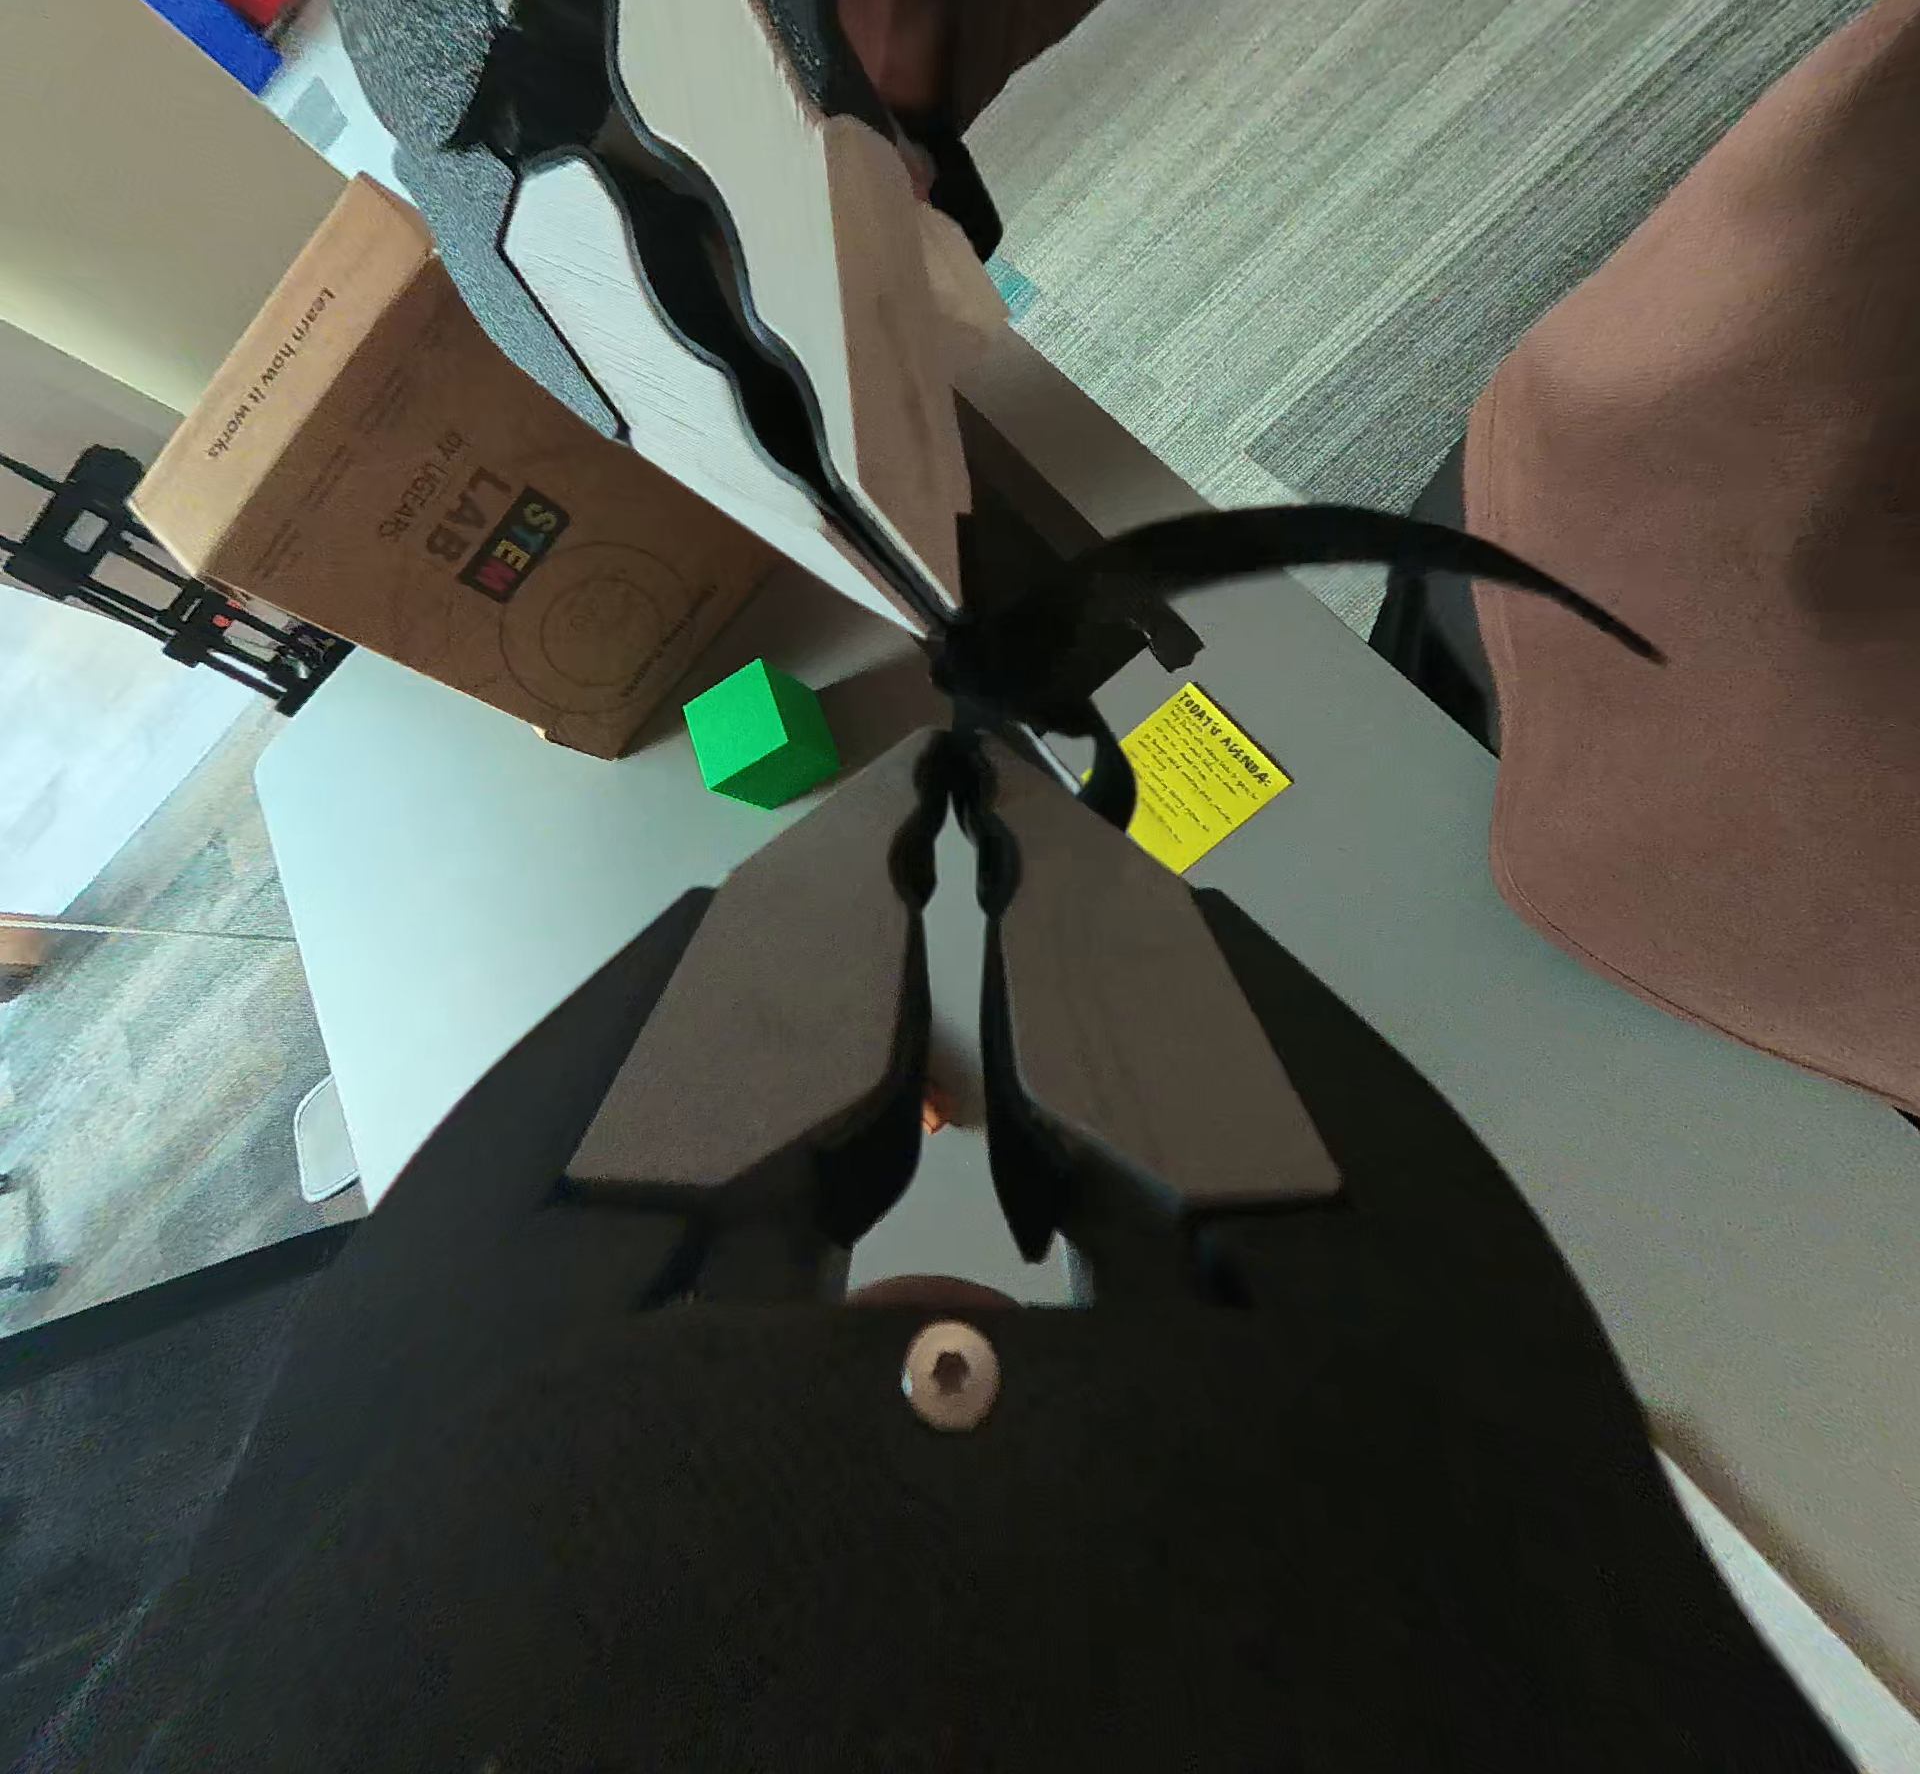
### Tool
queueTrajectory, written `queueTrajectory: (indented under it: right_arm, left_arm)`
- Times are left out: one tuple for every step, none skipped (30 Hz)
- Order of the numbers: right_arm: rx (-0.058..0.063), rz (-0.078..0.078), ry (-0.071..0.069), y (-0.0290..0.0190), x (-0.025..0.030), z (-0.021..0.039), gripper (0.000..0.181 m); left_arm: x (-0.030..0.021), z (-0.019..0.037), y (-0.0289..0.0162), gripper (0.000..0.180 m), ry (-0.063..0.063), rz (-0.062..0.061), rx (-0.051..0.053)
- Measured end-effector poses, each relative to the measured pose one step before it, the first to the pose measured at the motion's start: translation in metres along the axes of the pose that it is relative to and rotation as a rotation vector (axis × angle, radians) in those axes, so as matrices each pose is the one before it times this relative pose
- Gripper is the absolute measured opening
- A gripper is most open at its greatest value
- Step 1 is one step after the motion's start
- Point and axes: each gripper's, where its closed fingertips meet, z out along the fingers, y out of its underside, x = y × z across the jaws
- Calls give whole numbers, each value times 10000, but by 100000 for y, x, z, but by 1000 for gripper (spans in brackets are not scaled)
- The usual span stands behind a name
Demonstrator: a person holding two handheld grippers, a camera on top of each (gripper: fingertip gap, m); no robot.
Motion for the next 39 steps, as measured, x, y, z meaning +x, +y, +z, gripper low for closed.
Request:
queueTrajectory:
  right_arm:
    - [-87, -23, -2, 217, -148, -94, 0]
    - [-166, -55, 17, 272, -187, -70, 0]
    - [-233, -122, 83, 306, -123, 5, 0]
    - [-215, -144, 49, 266, -185, 55, 0]
    - [-131, -110, 81, 118, -162, 36, 0]
    - [-91, -78, 17, 61, -185, -85, 0]
    - [-48, 10, -13, 45, -170, -45, 0]
    - [0, -3, 126, 24, 42, -85, 0]
    - [39, -54, 216, 6, 183, -185, 0]
    - [64, -55, 16, -41, -57, -169, 0]
    - [45, 71, -90, -75, -153, -123, 0]
    - [53, 11, 145, -60, 197, -38, 0]
    - [40, -40, 48, -52, 14, 29, 0]
    - [-44, -127, -68, 52, -135, 31, 0]
    - [-78, 68, -331, 7, -557, 96, 0]
    - [-46, 13, -24, -22, -106, 90, 0]
    - [-50, -64, 160, 75, 169, 68, 0]
    - [-14, 9, 182, 66, 320, 31, 0]
    - [30, 142, 157, 111, 426, -62, 0]
    - [19, 219, 140, 175, 493, -13, 0]
    - [-20, 230, 256, 269, 713, -12, 0]
    - [15, 224, 386, 212, 1005, -51, 0]
    - [135, 243, 356, 102, 894, -108, 0]
    - [202, 283, 143, -222, 570, 15, 3]
    - [150, 284, 21, -274, 299, 72, 8]
    - [143, 174, 40, -389, 158, 109, 15]
    - [219, -2, 90, -551, -70, 85, 24]
    - [178, -155, 34, -600, -229, 166, 28]
    - [49, -248, -12, -459, -485, 206, 31]
    - [-69, -318, 35, -334, -431, 330, 34]
    - [-144, -423, 171, -243, -339, 360, 35]
    - [-176, -522, 319, -165, -208, 320, 36]
    - [-208, -592, 308, -55, -202, 354, 35]
    - [-266, -597, 371, 97, -73, 326, 29]
    - [-263, -536, 378, 184, 8, 311, 25]
    - [-268, -397, 291, 245, 3, 316, 21]
    - [-272, -260, 234, 331, 21, 284, 18]
    - [-213, -182, 200, 327, 31, 138, 17]
    - [-160, -150, 187, 243, 44, 146, 15]
  left_arm:
    - [-81, 212, 44, 0, -107, -107, 15]
    - [-153, 225, 147, 0, -171, -212, -37]
    - [-230, 254, 210, 0, -190, -349, -27]
    - [-224, 247, 95, 0, -150, -508, 63]
    - [-161, 177, 55, 0, -94, -688, 169]
    - [-360, 113, -183, 0, -137, -889, 323]
    - [-926, 61, -31, 0, -386, -1175, 311]
    - [-698, 3, -64, 0, -123, -1322, 398]
    - [-585, -115, -298, 0, 16, -1435, 586]
    - [-729, -176, -376, 0, -31, -1563, 669]
    - [-946, -235, -366, 0, -35, -1818, 695]
    - [-289, -332, -681, 0, 647, -2157, 854]
    - [-184, -479, -974, 0, 893, -2351, 1003]
    - [-279, -551, -1021, 0, 868, -2144, 972]
    - [-1137, -863, -1300, 0, 202, -1599, 1142]
    - [-753, -931, -1452, 0, 270, -1003, 1031]
    - [-462, -775, -855, 0, 137, -484, 504]
    - [-416, -536, 31, 0, -177, 185, -87]
    - [-157, -341, 594, 0, -273, 658, -396]
    - [107, -228, 599, 0, -257, 761, -328]
    - [142, -161, 415, 0, -261, 673, -234]
    - [134, -113, 255, 0, -235, 597, -208]
    - [115, -89, 55, 0, -197, 435, -124]
    - [114, -76, -121, 0, -153, 322, -15]
    - [136, 5, -78, 0, -109, 319, -22]
    - [-96, 4, 24, 0, -284, 362, -86]
    - [-151, 15, 125, 0, -351, 409, -106]
    - [74, 56, 225, 0, -194, 349, -131]
    - [200, 179, 278, 0, -114, 208, -128]
    - [117, 88, 232, 0, -115, 113, -92]
    - [186, 131, 223, 0, -30, 64, -92]
    - [79, 124, 242, 0, -49, -3, -114]
    - [-79, 82, 126, 0, -115, -27, -14]
    - [-105, 83, 104, 0, -86, -83, 7]
    - [-227, 38, 187, 0, -106, -151, -32]
    - [-231, 61, 144, 0, -72, -224, 16]
    - [-101, 49, 118, 0, 46, -367, 74]
    - [-65, 81, 228, 0, 107, -429, 14]
    - [-89, 102, 343, 0, 76, -341, -55]
